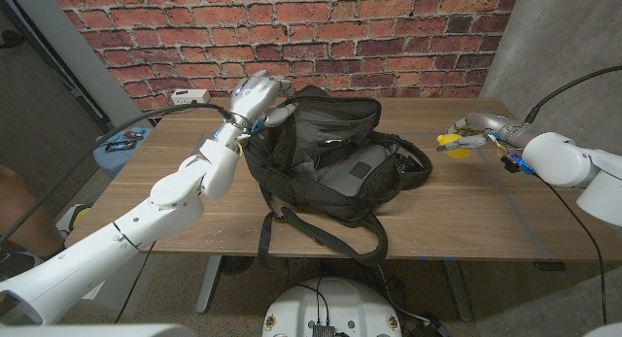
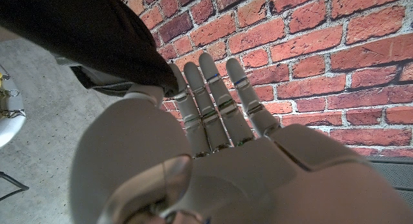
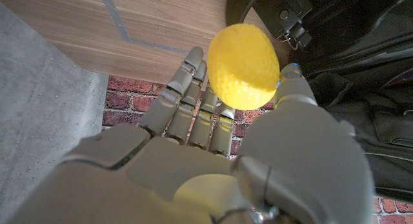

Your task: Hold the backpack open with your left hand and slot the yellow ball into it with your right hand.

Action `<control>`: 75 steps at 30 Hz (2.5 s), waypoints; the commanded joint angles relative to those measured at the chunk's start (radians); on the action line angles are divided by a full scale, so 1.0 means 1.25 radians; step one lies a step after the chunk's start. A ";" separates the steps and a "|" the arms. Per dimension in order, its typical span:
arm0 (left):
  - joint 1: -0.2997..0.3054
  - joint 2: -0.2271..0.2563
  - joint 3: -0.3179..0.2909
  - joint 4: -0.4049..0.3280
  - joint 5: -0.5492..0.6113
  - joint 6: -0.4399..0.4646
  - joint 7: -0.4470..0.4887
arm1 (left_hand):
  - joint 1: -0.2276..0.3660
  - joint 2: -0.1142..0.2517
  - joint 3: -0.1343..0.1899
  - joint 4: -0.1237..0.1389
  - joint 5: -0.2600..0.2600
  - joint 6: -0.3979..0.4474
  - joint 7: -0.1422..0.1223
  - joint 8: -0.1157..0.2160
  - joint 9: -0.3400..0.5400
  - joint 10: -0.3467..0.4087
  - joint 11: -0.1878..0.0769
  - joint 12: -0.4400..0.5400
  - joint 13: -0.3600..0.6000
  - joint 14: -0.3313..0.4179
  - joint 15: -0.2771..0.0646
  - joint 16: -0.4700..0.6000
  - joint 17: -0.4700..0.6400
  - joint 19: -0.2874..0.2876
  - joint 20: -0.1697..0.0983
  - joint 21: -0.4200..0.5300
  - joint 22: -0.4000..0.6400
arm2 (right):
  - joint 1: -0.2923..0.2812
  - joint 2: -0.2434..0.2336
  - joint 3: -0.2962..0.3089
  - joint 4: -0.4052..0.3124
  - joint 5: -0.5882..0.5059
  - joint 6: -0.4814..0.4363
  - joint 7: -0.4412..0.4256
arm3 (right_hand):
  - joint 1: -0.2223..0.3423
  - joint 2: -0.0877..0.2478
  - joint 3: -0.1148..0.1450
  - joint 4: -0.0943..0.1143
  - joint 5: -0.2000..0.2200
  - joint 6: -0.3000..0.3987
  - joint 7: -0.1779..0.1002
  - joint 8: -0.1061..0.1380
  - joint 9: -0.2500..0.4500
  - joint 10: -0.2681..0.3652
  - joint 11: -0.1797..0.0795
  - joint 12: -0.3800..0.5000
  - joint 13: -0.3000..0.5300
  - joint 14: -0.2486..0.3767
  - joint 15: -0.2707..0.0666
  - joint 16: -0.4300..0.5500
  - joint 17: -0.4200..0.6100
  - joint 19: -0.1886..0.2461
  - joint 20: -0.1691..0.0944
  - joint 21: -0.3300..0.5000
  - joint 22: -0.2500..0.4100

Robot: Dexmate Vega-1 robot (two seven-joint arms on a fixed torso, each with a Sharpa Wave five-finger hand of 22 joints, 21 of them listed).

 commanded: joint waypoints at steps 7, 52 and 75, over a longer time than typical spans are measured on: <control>0.009 0.003 -0.008 0.002 -0.001 0.000 0.013 | 0.002 0.005 0.008 0.001 0.004 0.002 0.005 0.008 0.001 0.004 -0.009 -0.002 0.005 0.007 -0.002 -0.005 0.004 -0.002 0.000 0.007 0.000 | 0.009 0.099 0.024 -0.066 -0.036 0.011 0.070 | 0.014 0.005 -0.001 0.000 0.001 0.011 -0.002 -0.003 0.005 0.029 -0.012 0.006 0.002 0.010 -0.125 0.008 0.002 0.012 -0.025 0.007 0.002; 0.032 0.014 -0.034 0.014 -0.020 -0.009 0.064 | 0.002 0.005 0.011 0.001 0.004 -0.003 0.006 0.015 -0.002 0.005 -0.007 -0.008 0.006 0.009 -0.002 -0.012 0.011 -0.009 -0.001 0.025 -0.004 | 0.172 0.164 -0.149 -0.082 0.147 0.070 0.019 | 0.037 0.015 -0.010 -0.003 -0.007 0.021 0.004 -0.007 0.008 0.038 -0.007 0.010 0.003 0.018 -0.122 0.016 0.015 0.023 -0.021 0.007 0.003; 0.062 0.020 -0.056 -0.006 -0.019 0.014 0.086 | 0.001 0.005 0.013 0.001 0.005 -0.007 0.005 0.019 0.000 0.004 -0.008 -0.009 0.008 0.010 0.000 -0.016 0.014 -0.012 0.001 0.032 -0.005 | 0.300 0.165 -0.305 -0.041 0.217 0.096 -0.025 | 0.049 0.017 -0.013 -0.004 -0.011 0.021 0.008 -0.010 0.009 0.038 -0.002 0.008 0.001 0.018 -0.119 0.017 0.019 0.023 -0.018 0.006 0.004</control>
